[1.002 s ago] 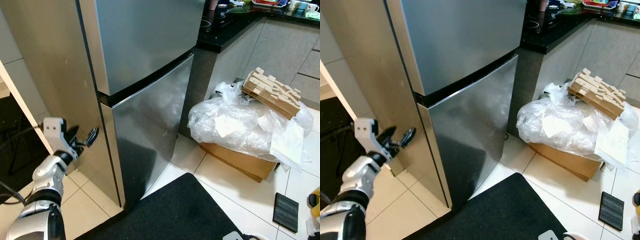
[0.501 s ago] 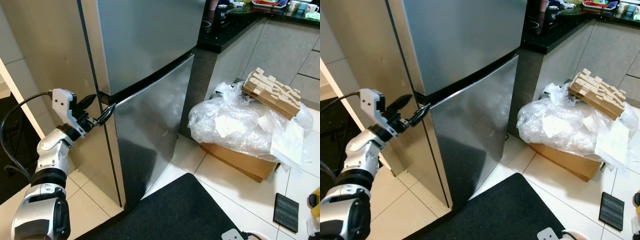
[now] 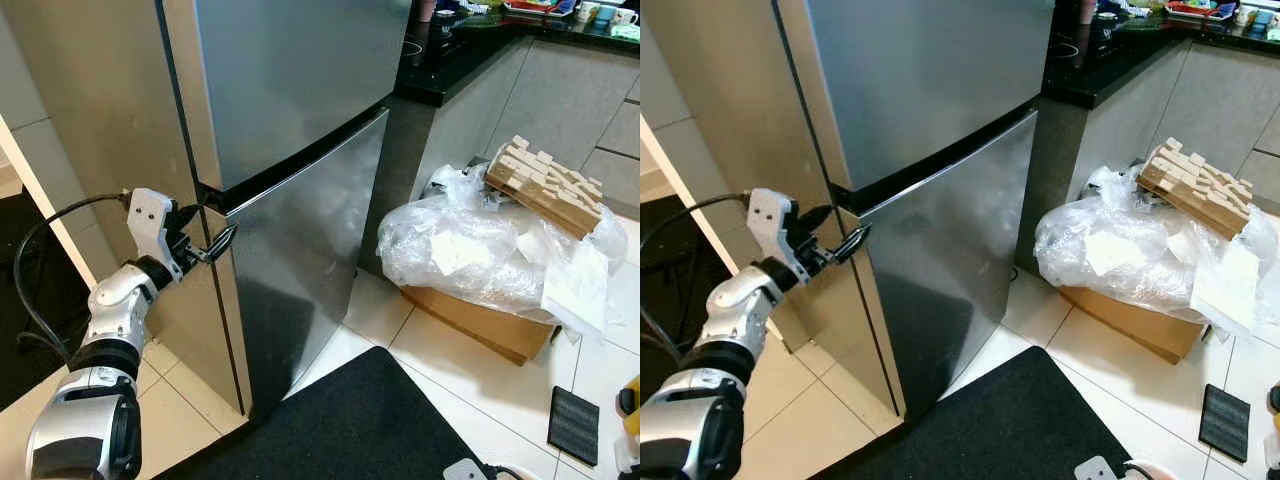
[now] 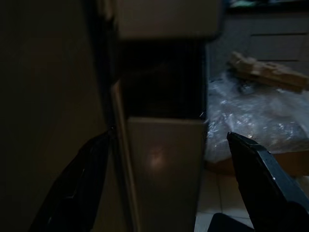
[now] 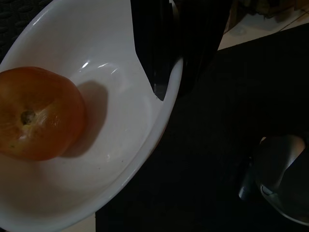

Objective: Restocking fridge

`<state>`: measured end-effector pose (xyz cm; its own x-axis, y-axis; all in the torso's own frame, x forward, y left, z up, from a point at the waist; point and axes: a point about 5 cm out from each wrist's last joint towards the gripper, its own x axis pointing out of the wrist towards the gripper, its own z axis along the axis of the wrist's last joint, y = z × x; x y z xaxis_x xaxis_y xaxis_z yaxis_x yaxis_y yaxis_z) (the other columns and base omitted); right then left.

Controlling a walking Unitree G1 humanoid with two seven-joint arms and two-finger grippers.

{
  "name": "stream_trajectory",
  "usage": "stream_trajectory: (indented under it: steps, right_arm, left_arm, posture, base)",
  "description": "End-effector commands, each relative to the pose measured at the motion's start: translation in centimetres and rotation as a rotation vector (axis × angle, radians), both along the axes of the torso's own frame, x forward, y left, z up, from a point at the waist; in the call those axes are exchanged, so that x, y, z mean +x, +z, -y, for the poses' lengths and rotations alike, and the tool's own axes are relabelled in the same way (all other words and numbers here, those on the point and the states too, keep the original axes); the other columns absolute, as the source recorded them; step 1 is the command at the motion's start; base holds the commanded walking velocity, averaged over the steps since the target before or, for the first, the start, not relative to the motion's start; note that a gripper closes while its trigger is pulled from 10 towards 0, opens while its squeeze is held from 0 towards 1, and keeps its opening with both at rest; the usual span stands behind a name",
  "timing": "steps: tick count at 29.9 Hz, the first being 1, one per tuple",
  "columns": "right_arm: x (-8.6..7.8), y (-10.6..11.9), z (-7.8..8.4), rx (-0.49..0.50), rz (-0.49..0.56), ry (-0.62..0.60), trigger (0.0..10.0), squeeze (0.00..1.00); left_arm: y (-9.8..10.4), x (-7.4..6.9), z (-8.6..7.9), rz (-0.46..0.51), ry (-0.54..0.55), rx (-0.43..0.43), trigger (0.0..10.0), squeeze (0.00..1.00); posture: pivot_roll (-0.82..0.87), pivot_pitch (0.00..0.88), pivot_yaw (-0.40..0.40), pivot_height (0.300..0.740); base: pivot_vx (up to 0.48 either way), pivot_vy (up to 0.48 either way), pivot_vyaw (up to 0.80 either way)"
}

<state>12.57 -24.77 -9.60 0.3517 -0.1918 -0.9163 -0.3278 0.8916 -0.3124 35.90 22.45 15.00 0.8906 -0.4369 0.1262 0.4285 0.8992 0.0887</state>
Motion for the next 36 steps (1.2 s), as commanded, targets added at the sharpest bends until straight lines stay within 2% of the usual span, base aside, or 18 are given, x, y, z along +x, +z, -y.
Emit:
stream_trajectory:
  steps: [1, 6, 16, 22, 28, 32, 36]
  right_arm:
    - [0.2, 0.1, 0.0, -0.004, 0.018, -0.011, 10.0, 0.0]
    - [0.2, 0.1, 0.1, -0.006, 0.018, -0.012, 10.0, 0.0]
    - [0.3, 0.2, 0.2, -0.008, 0.023, -0.015, 10.0, 0.0]
    - [0.3, 0.2, 0.2, -0.007, 0.022, -0.018, 10.0, 0.0]
    - [0.3, 0.2, 0.2, -0.007, 0.022, -0.02, 10.0, 0.0]
    - [0.3, 0.2, 0.2, -0.005, 0.022, -0.021, 10.0, 0.0]
    - [0.3, 0.2, 0.2, -0.005, 0.022, -0.022, 10.0, 0.0]
  left_arm:
    - [0.0, 0.3, 0.5, 0.004, 0.008, -0.013, 10.0, 0.0]
    - [-0.2, 0.4, 0.6, -0.005, 0.036, -0.01, 10.0, 0.0]
    - [-0.5, 0.7, 1.0, -0.033, 0.055, -0.085, 10.0, 0.0]
    - [-1.1, 0.8, 1.7, -0.071, 0.046, -0.068, 10.0, 0.0]
    - [-1.5, 0.8, 2.6, -0.089, -0.01, -0.07, 10.0, 0.0]
    - [-1.9, 0.5, 4.4, -0.108, -0.148, -0.042, 10.0, 0.0]
    - [-1.9, 0.5, 4.8, -0.11, -0.169, -0.031, 10.0, 0.0]
  posture:
    - [0.04, 0.0, 0.008, 0.74]
    - [0.03, 0.0, 0.01, 0.74]
    - [0.03, 0.0, 0.007, 0.74]
    - [0.03, 0.0, 0.006, 0.74]
    - [0.03, 0.0, 0.009, 0.74]
    - [0.03, 0.0, 0.008, 0.74]
    - [0.03, 0.0, 0.008, 0.74]
  base:
    - [0.0, 0.0, 0.0]
    - [0.0, 0.0, 0.0]
    - [0.0, 0.0, 0.0]
    - [0.0, 0.0, 0.0]
    - [0.0, 0.0, 0.0]
    - [0.0, 0.0, 0.0]
    - [0.0, 0.0, 0.0]
